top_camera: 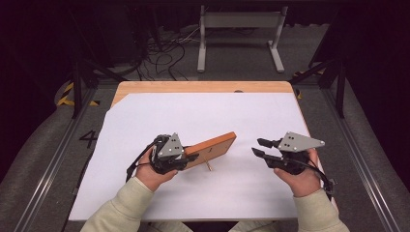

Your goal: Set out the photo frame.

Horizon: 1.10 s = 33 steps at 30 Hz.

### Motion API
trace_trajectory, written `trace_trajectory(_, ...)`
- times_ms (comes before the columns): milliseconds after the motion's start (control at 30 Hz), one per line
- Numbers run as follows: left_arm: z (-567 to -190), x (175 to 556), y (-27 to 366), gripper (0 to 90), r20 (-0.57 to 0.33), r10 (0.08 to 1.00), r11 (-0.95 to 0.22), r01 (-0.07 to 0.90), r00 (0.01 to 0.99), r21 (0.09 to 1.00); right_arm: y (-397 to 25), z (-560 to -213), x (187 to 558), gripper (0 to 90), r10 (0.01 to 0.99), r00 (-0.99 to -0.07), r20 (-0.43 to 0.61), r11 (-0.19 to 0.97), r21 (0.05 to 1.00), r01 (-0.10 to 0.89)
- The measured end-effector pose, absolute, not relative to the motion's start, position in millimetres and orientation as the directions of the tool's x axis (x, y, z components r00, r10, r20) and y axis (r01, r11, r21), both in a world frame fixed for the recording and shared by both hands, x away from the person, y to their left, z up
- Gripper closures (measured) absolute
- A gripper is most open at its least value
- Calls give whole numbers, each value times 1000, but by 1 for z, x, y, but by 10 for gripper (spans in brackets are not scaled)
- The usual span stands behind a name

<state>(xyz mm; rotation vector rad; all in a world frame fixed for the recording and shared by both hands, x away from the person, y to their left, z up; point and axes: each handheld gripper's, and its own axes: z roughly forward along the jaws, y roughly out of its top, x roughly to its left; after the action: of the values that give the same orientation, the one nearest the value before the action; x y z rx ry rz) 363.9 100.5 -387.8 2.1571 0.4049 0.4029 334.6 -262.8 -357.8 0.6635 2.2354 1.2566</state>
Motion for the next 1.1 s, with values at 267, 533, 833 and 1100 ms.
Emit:
trace_trajectory(267,-398,371,93,694,173,446,-602,151,878,784,-263,-362,335,623,626,-761,-171,465,866,187)
trace_trajectory(533,-405,367,86,673,153,385,-668,160,910,727,-262,-364,336,608,625,-763,-164,465,864,195)
trace_trajectory(833,-408,369,90,492,65,355,-663,202,933,721,-264,-364,337,595,629,-760,-165,465,863,197)
trace_trajectory(1100,-389,365,117,318,-15,358,-558,226,934,798,-263,-367,341,591,624,-765,-157,469,859,206)
